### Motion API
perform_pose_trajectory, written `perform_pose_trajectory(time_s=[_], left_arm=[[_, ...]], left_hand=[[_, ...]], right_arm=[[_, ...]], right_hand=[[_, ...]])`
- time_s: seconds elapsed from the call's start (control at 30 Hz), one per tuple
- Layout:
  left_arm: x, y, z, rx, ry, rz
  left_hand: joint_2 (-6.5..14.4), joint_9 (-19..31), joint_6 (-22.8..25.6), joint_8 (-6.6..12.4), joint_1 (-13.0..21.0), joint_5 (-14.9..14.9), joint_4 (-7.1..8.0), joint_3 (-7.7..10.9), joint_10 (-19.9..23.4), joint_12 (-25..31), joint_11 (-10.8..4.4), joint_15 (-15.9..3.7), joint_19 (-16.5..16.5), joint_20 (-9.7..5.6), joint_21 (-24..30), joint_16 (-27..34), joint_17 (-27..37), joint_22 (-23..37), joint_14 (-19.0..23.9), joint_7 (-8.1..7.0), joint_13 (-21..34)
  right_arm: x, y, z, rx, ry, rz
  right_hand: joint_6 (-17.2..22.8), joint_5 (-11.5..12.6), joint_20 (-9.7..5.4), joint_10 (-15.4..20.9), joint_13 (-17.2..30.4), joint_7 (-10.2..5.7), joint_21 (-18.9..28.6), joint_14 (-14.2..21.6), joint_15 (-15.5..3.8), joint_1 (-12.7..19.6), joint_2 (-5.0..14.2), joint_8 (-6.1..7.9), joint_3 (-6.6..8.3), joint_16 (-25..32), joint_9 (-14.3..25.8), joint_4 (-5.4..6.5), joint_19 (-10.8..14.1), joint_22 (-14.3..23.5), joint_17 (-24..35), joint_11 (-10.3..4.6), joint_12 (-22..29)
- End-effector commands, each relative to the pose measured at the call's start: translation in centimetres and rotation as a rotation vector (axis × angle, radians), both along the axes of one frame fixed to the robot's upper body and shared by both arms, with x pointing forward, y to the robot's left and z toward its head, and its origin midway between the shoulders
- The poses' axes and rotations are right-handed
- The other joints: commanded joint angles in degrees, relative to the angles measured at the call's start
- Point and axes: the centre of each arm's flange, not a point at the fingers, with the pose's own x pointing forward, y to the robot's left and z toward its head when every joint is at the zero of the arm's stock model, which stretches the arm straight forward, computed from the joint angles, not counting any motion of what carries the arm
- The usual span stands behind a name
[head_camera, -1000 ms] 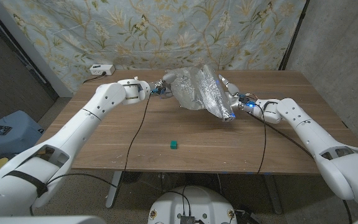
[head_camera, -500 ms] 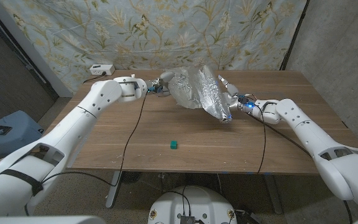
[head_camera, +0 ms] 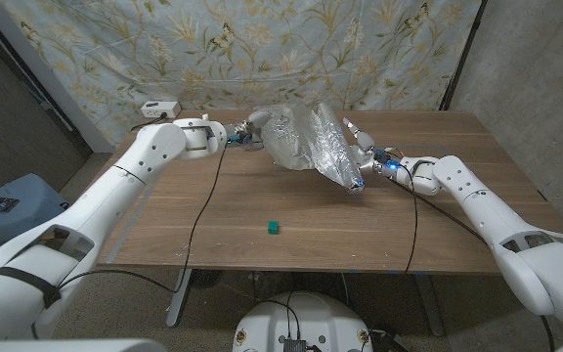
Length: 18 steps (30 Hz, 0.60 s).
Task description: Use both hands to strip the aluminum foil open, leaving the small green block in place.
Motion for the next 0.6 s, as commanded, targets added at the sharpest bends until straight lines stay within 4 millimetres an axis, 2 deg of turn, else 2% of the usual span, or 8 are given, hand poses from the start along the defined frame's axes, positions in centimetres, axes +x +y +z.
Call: perform_pose_trajectory(time_s=[0.03, 0.6], left_arm=[[-0.45, 0.28, 0.54, 0.006, 0.008, -0.008], [-1.14, 0.41, 1.31, 0.014, -0.004, -0.016]], left_hand=[[0.20, 0.16, 0.16, 0.24, 0.70, -0.08, -0.23, 0.32, 0.83, -0.04, -0.53, -0.12, -0.10, -0.05, 0.57, -0.37, 0.13, -0.06, 0.50, 0.23, 0.09], [0.21, 0.33, 0.18, 0.26, 0.71, -0.13, -0.20, 0.26, 0.84, -0.17, -0.29, -0.01, -0.20, -0.09, 0.96, -0.40, 0.26, -0.09, 0.66, 0.29, 0.09]], right_arm=[[0.11, -0.17, 0.04, 0.004, 0.010, -0.004], [0.14, -0.58, -0.15, 0.007, 0.017, -0.010]], right_hand=[[0.27, 0.30, -0.16, 0.33, 0.22, 2.30, 0.02, 0.46, 0.26, 0.10, 0.70, 0.29, -0.27, -0.08, 0.00, -0.07, 0.81, 0.07, 0.18, -0.27, 0.26], [0.19, 0.56, -0.12, 0.47, 0.35, 2.25, -0.05, 0.74, 0.26, 0.14, 0.85, 0.29, -0.54, -0.14, -0.02, -0.04, 0.98, 0.07, 0.27, -0.27, 0.28]])
